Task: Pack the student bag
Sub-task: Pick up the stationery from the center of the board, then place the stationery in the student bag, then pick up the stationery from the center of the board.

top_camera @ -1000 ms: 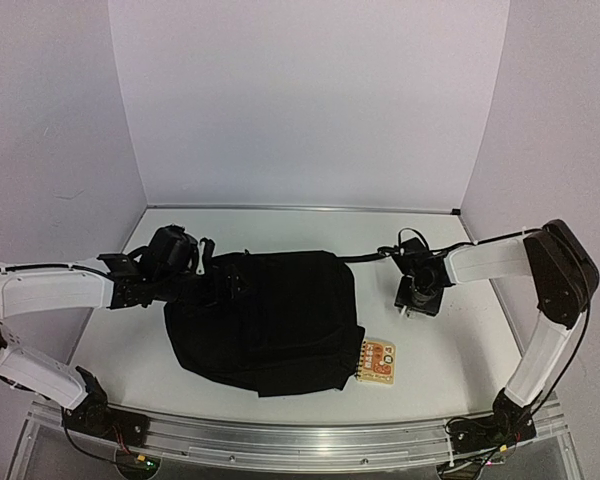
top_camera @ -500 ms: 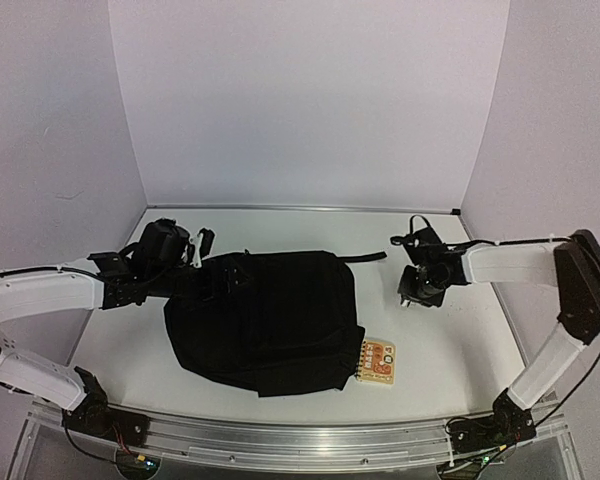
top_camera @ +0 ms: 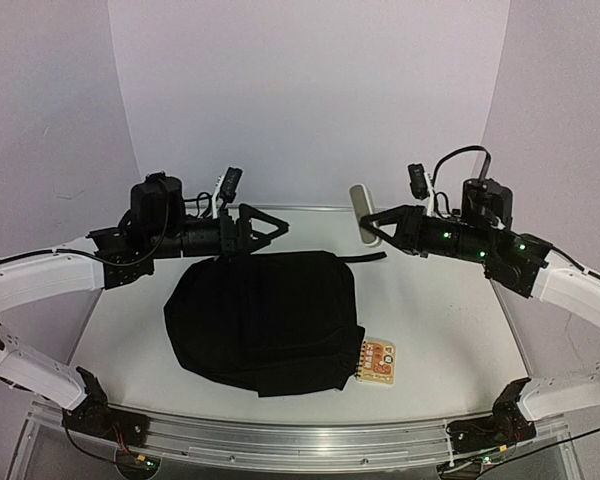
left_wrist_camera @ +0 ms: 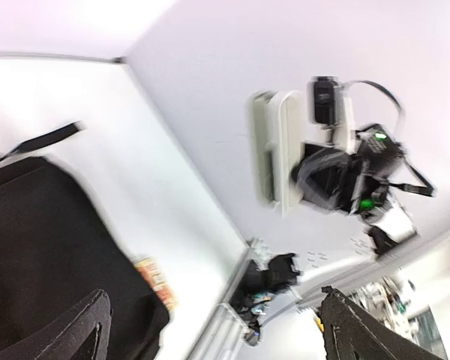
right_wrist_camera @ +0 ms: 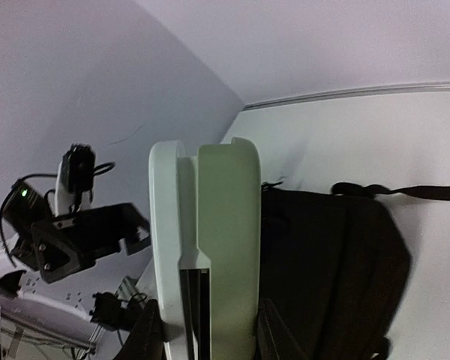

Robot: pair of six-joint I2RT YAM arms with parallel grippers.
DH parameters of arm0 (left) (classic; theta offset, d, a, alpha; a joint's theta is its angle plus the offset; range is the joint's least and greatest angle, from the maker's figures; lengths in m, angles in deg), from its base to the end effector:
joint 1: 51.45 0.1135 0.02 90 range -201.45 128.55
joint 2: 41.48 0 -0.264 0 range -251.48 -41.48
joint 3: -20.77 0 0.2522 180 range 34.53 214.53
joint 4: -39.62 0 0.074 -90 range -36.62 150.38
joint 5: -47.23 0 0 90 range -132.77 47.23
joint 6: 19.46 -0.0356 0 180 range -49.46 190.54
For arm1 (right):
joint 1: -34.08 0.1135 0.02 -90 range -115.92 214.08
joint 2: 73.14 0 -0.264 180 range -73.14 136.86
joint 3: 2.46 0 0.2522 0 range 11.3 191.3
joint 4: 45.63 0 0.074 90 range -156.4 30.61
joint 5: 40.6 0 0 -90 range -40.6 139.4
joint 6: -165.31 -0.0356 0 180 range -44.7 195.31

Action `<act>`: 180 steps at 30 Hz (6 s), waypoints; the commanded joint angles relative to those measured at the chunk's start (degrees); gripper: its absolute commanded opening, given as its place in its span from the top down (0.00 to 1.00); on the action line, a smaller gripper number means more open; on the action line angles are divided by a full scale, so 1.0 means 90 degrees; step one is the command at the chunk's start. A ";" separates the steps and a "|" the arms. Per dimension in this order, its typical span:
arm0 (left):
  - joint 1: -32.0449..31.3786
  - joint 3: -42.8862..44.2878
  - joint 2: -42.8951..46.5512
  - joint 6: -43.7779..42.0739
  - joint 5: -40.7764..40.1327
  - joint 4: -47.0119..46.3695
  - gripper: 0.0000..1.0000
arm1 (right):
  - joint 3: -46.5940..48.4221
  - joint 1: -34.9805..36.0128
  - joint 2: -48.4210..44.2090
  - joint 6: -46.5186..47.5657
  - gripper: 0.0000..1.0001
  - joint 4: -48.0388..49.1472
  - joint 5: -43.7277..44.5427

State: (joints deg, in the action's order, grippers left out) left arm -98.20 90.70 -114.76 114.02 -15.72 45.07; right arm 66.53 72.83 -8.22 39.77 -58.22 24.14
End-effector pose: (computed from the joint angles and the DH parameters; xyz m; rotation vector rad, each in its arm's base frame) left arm 0.1940 -0.2298 0.3354 0.4551 1.9274 -1.5071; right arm 0.1969 0.1775 0.3548 -0.4118 1.8530 1.3023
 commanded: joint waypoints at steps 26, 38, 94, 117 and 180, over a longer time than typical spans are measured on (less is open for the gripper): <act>-0.0421 -0.0131 -0.0642 0.0940 0.1383 -0.3174 0.76 | 0.0422 0.1376 0.1347 -0.0682 1.00 0.3299 -0.1579; 0.0051 -0.0512 0.0173 0.0985 -0.0329 -0.1311 1.00 | 0.0497 0.1482 0.1479 -0.0138 0.26 0.1191 0.0838; 0.1356 -0.1051 0.0017 0.1074 0.0594 0.0536 1.00 | 0.3821 0.2859 0.4743 -0.1377 1.00 -0.2795 0.5885; 0.0285 -0.0619 -0.2036 0.1106 -0.0096 -0.0362 1.00 | 0.2996 0.2719 0.4016 -0.1580 1.00 -0.1234 0.4905; 0.0573 -0.0676 -0.0213 0.0256 -0.1565 0.2460 0.00 | -0.1247 0.1691 0.2236 -0.2367 0.15 -0.3194 0.3598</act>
State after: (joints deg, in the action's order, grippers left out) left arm -93.67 84.80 -117.58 116.95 -30.39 69.17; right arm 50.94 86.75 7.80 17.87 -86.71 55.26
